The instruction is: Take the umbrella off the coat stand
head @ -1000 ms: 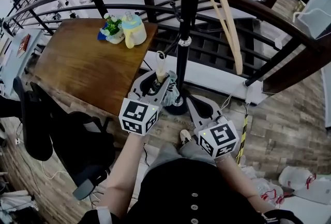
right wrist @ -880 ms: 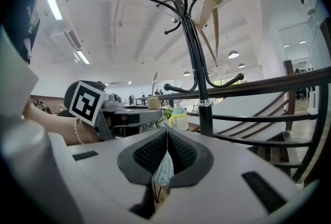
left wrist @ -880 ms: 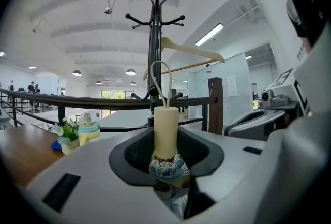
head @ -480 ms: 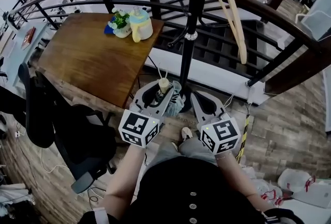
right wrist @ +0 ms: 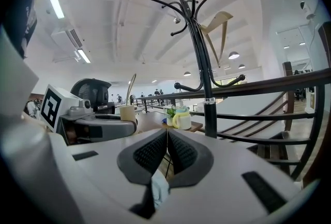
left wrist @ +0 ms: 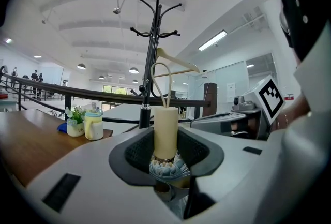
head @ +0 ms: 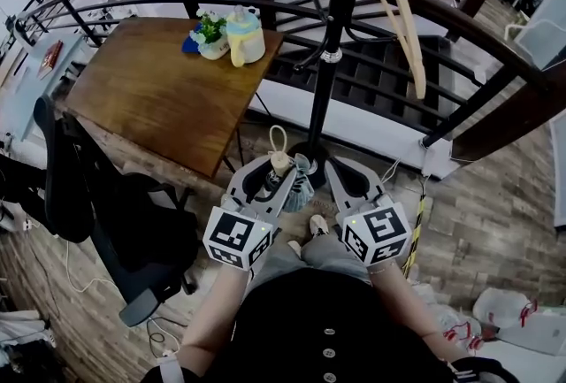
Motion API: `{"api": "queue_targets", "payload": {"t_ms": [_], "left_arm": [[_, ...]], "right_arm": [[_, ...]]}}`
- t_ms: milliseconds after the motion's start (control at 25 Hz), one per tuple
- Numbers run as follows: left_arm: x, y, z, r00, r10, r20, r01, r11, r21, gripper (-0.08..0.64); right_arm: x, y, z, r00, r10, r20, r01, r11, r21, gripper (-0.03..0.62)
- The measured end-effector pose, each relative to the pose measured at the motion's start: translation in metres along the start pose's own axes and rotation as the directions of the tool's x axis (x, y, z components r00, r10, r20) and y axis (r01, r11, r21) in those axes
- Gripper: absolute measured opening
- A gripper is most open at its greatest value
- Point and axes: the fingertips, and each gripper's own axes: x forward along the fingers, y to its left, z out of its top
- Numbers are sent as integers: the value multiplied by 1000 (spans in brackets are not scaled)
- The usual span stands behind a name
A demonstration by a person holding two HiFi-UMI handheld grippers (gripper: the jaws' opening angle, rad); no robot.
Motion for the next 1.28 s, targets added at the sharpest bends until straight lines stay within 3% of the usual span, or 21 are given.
{"api": "queue_targets", "payload": {"t_ms": [880, 1280], "left_arm": [[-26, -10, -7, 1000, 8, 16, -7, 1000, -20, 146], [-31, -11, -4, 999, 21, 26, -21, 1000, 8, 146]], "right_arm": [[-6, 21, -6, 999, 45, 16, -45, 999, -20, 26], [-9, 25, -5, 999, 39, 21, -39, 999, 2, 26]]}}
